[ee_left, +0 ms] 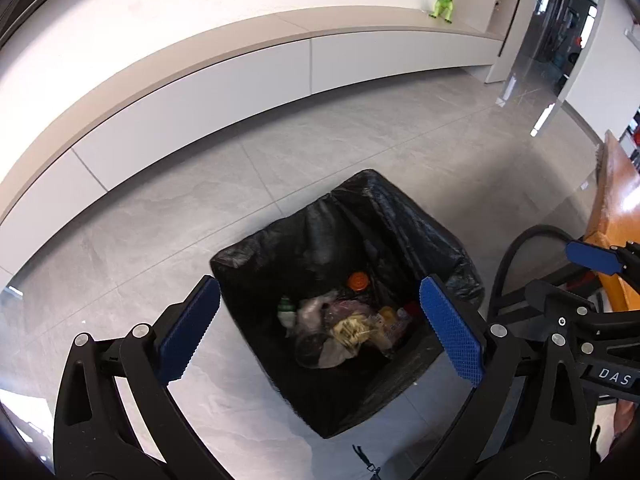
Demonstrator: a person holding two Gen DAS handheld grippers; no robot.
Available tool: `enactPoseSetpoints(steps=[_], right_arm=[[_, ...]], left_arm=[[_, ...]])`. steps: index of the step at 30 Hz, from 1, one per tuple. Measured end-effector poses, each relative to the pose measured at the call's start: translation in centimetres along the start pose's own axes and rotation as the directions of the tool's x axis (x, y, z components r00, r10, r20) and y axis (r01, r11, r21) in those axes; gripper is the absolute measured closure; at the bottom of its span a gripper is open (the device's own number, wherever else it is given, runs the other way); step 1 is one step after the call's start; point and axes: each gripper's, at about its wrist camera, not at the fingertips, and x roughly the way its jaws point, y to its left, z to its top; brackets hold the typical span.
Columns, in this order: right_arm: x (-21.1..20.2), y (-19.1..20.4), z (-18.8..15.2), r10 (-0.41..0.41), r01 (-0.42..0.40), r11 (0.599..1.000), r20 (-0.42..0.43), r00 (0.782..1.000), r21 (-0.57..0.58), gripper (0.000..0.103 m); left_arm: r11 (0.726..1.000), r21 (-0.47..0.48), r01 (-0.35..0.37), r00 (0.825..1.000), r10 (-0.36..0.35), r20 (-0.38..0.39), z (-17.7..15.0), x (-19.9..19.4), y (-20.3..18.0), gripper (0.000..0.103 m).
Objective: Collect trash
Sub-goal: 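Swing both tools back over the table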
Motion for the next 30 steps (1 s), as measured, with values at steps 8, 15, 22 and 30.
enactPoseSetpoints(steps=[8,15,22,30], right_arm=[[-3.8,-4.4,-2.1,-0.015,0.007,0.996,0.078,0.997,0.093,0.033],[-8.0,-11.0,-4.7,-0.092,0.063,0.971,0.116,0.989,0.229,0.033],[-11.2,-19.3,-8.8,-0.198,0.139,0.908,0.114,0.974,0.395,0.033],[-14.6,-29.2,-15.2,-0.338,0.247,0.778,0.053,0.940,0.578,0.033]], left_arm=[[0.994,0.088,0.068,0.996,-0.072,0.045,0.6,-2.2,-4.4,0.006],[0.962,0.227,0.152,0.982,-0.173,0.077,1.6,-4.1,-11.9,0.006],[0.897,0.372,0.240,0.954,-0.289,0.081,2.2,-5.9,-21.0,0.006],[0.777,0.531,0.337,0.916,-0.401,0.006,1.6,-7.3,-32.8,0.006]])
